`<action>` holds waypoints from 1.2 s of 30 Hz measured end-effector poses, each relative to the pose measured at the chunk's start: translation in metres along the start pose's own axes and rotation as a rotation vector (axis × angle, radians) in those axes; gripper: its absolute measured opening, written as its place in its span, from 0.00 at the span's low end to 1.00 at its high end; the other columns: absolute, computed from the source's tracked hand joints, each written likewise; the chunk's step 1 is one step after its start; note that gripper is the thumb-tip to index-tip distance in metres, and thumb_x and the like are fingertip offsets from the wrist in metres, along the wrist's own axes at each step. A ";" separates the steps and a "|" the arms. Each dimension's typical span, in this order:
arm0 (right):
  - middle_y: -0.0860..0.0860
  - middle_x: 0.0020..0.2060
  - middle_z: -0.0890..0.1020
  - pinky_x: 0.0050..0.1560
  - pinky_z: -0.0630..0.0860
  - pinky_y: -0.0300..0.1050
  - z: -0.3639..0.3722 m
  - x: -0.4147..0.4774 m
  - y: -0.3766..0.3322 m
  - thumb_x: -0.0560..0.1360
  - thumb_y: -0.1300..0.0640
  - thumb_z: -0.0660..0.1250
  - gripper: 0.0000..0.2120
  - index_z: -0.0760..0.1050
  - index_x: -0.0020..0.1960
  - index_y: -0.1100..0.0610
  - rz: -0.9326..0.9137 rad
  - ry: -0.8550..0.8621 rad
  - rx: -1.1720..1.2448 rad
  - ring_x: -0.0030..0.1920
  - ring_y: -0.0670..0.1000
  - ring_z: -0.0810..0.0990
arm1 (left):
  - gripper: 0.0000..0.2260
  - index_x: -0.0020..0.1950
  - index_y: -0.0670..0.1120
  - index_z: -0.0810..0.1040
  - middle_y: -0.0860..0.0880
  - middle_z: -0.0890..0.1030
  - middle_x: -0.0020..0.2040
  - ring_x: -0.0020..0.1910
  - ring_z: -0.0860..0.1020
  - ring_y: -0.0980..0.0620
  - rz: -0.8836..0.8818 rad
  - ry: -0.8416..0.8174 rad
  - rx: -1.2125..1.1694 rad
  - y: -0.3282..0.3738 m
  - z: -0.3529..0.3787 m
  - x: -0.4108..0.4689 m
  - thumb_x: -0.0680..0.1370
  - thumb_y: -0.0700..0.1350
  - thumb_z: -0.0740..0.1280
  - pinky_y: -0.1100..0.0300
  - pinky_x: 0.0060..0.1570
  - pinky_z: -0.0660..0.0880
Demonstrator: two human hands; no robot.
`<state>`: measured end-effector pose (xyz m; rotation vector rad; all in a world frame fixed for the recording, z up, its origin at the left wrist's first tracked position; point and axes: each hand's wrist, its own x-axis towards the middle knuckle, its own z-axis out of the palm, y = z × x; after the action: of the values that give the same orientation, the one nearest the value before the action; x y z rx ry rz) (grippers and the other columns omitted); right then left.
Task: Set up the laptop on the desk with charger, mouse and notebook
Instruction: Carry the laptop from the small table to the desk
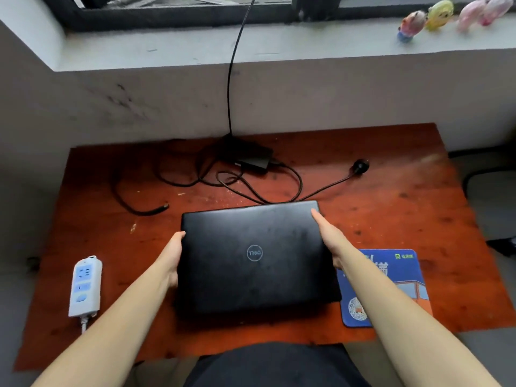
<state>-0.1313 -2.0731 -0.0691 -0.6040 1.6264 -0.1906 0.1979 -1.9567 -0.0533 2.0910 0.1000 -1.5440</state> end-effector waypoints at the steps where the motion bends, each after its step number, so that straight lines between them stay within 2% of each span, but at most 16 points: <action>1: 0.52 0.72 0.74 0.74 0.66 0.58 -0.001 0.001 -0.002 0.63 0.22 0.63 0.51 0.70 0.75 0.54 -0.017 0.022 -0.025 0.71 0.58 0.72 | 0.21 0.39 0.49 0.79 0.50 0.80 0.24 0.36 0.77 0.47 -0.003 -0.015 -0.002 -0.001 0.000 0.000 0.76 0.63 0.57 0.57 0.32 0.71; 5: 0.52 0.73 0.72 0.74 0.65 0.59 0.001 -0.002 0.002 0.65 0.23 0.63 0.49 0.69 0.76 0.53 -0.009 0.043 -0.040 0.72 0.59 0.70 | 0.22 0.45 0.48 0.81 0.49 0.83 0.28 0.42 0.78 0.45 -0.006 -0.025 -0.025 -0.001 0.000 -0.001 0.76 0.64 0.57 0.55 0.34 0.70; 9: 0.54 0.71 0.74 0.73 0.68 0.59 0.002 -0.008 0.006 0.61 0.21 0.65 0.52 0.72 0.74 0.54 0.017 0.032 -0.040 0.70 0.59 0.73 | 0.23 0.38 0.48 0.79 0.49 0.83 0.27 0.39 0.78 0.46 -0.004 -0.017 -0.024 0.000 0.002 0.000 0.75 0.65 0.57 0.57 0.30 0.73; 13: 0.53 0.74 0.71 0.71 0.69 0.61 -0.002 -0.014 0.002 0.57 0.18 0.64 0.56 0.70 0.75 0.52 0.024 0.080 -0.093 0.72 0.58 0.70 | 0.23 0.46 0.49 0.79 0.46 0.81 0.43 0.43 0.78 0.44 0.001 0.005 -0.023 0.000 0.005 0.003 0.74 0.67 0.58 0.53 0.33 0.70; 17: 0.53 0.73 0.72 0.72 0.68 0.62 -0.001 -0.013 0.006 0.59 0.19 0.62 0.53 0.71 0.74 0.51 -0.025 0.097 -0.135 0.71 0.59 0.70 | 0.24 0.46 0.48 0.79 0.46 0.81 0.44 0.44 0.78 0.43 0.009 -0.009 -0.046 0.000 0.004 0.004 0.74 0.67 0.59 0.53 0.34 0.71; 22: 0.55 0.76 0.66 0.75 0.63 0.62 0.012 -0.010 0.027 0.62 0.20 0.60 0.53 0.65 0.78 0.53 -0.003 0.175 -0.061 0.75 0.61 0.65 | 0.25 0.51 0.51 0.80 0.51 0.82 0.48 0.48 0.79 0.47 0.053 -0.069 -0.066 -0.013 -0.003 0.006 0.74 0.70 0.58 0.54 0.38 0.73; 26: 0.55 0.74 0.69 0.73 0.65 0.63 0.016 -0.011 0.043 0.62 0.21 0.60 0.51 0.67 0.76 0.51 -0.020 0.215 -0.043 0.73 0.61 0.69 | 0.23 0.50 0.52 0.82 0.50 0.84 0.50 0.48 0.80 0.48 0.100 -0.070 -0.093 -0.022 -0.008 0.006 0.75 0.68 0.58 0.55 0.37 0.74; 27: 0.55 0.74 0.70 0.73 0.66 0.62 0.015 -0.011 0.045 0.62 0.22 0.61 0.51 0.67 0.76 0.52 -0.020 0.199 -0.034 0.72 0.61 0.69 | 0.23 0.52 0.52 0.82 0.49 0.84 0.52 0.50 0.81 0.47 0.105 -0.075 -0.096 -0.023 -0.009 0.008 0.75 0.68 0.58 0.54 0.40 0.76; 29: 0.55 0.74 0.70 0.73 0.66 0.62 0.013 -0.009 0.045 0.62 0.22 0.63 0.52 0.67 0.76 0.53 -0.027 0.172 -0.035 0.72 0.60 0.69 | 0.31 0.65 0.51 0.78 0.47 0.80 0.64 0.59 0.79 0.45 0.100 -0.080 -0.070 -0.023 -0.010 0.009 0.72 0.70 0.60 0.46 0.56 0.77; 31: 0.55 0.75 0.68 0.74 0.65 0.62 0.014 -0.009 0.040 0.60 0.21 0.64 0.55 0.66 0.77 0.55 -0.022 0.148 -0.029 0.74 0.60 0.67 | 0.40 0.73 0.51 0.71 0.46 0.71 0.73 0.68 0.72 0.42 0.084 -0.069 -0.031 -0.025 -0.013 0.008 0.68 0.72 0.61 0.41 0.69 0.69; 34: 0.55 0.77 0.65 0.74 0.64 0.62 0.020 -0.010 0.037 0.58 0.20 0.65 0.59 0.64 0.78 0.55 -0.019 0.189 -0.066 0.74 0.61 0.66 | 0.41 0.76 0.52 0.68 0.46 0.65 0.77 0.72 0.68 0.41 0.099 -0.067 -0.047 -0.027 -0.014 0.006 0.68 0.73 0.61 0.40 0.71 0.65; 36: 0.57 0.78 0.62 0.75 0.62 0.64 0.023 -0.010 0.042 0.62 0.21 0.65 0.57 0.61 0.80 0.54 -0.040 0.262 -0.194 0.75 0.63 0.63 | 0.40 0.77 0.53 0.65 0.46 0.63 0.78 0.74 0.65 0.41 0.110 -0.049 -0.019 -0.028 -0.014 0.008 0.69 0.73 0.59 0.40 0.73 0.63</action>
<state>-0.1199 -2.0278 -0.0839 -0.7860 1.9012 -0.1472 0.2025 -1.9285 -0.0681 2.0072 -0.0182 -1.5216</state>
